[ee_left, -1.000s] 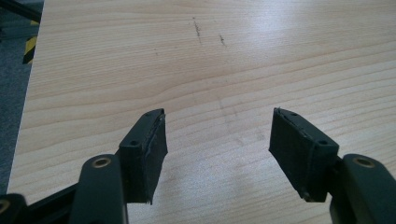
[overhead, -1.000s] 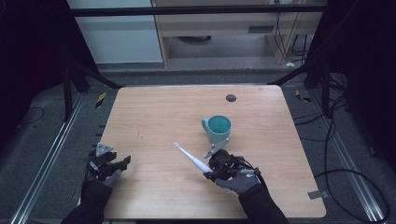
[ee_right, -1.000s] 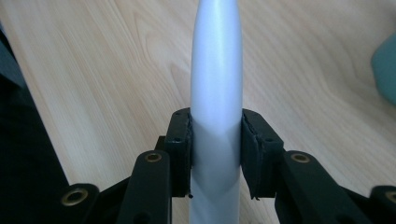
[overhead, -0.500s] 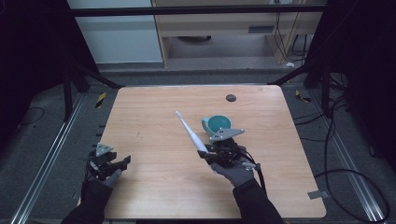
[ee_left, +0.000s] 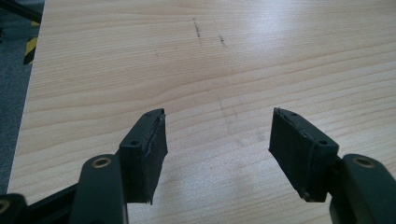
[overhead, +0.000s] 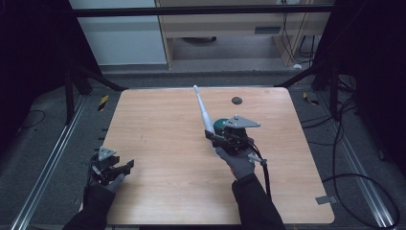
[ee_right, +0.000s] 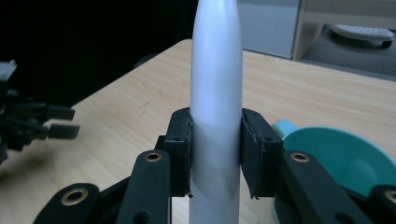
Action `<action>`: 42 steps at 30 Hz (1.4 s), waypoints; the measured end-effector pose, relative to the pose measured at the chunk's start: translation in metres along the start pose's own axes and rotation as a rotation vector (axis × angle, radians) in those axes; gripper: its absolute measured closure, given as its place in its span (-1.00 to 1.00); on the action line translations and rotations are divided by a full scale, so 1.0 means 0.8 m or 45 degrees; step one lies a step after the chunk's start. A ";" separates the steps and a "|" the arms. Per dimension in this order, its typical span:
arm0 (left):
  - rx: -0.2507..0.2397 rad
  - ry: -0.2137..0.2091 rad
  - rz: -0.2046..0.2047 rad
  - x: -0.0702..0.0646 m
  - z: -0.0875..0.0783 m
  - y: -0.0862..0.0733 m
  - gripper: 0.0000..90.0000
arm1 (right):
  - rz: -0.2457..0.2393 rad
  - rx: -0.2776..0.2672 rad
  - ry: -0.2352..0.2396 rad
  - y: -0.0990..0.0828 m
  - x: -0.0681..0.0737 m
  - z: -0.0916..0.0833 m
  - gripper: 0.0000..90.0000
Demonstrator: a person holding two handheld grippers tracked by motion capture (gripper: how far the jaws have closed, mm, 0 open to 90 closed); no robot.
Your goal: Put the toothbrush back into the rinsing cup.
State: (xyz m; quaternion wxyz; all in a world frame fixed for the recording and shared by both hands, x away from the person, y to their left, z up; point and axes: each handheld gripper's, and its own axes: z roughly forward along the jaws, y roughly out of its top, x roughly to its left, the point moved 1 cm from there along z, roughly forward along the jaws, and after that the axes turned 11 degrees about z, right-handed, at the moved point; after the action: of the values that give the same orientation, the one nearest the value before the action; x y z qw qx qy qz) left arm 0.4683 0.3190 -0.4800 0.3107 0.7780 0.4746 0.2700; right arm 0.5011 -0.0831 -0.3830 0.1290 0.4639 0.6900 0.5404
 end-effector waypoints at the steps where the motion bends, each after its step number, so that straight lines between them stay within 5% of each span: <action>1: 0.000 0.000 -0.001 0.000 0.000 0.000 -0.21 | 0.000 -0.022 -0.011 0.003 -0.002 0.001 0.47; 23: -0.001 -0.006 0.000 0.000 0.001 0.000 -0.20 | 0.165 -0.231 -0.202 0.033 -0.058 0.035 0.47; 31: -0.001 -0.007 0.001 0.000 0.001 0.000 -0.20 | 0.197 -0.229 -0.257 0.031 -0.076 0.047 0.47; 42: -0.002 -0.005 0.002 0.000 0.000 0.000 -0.20 | 0.172 -0.133 -0.322 0.012 -0.087 0.062 0.47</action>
State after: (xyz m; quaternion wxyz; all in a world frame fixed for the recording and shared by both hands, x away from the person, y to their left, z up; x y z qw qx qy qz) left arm 0.4686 0.3192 -0.4802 0.3119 0.7786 0.4734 0.2690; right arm 0.5773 -0.1065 -0.4166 0.2021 0.5664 0.6063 0.5203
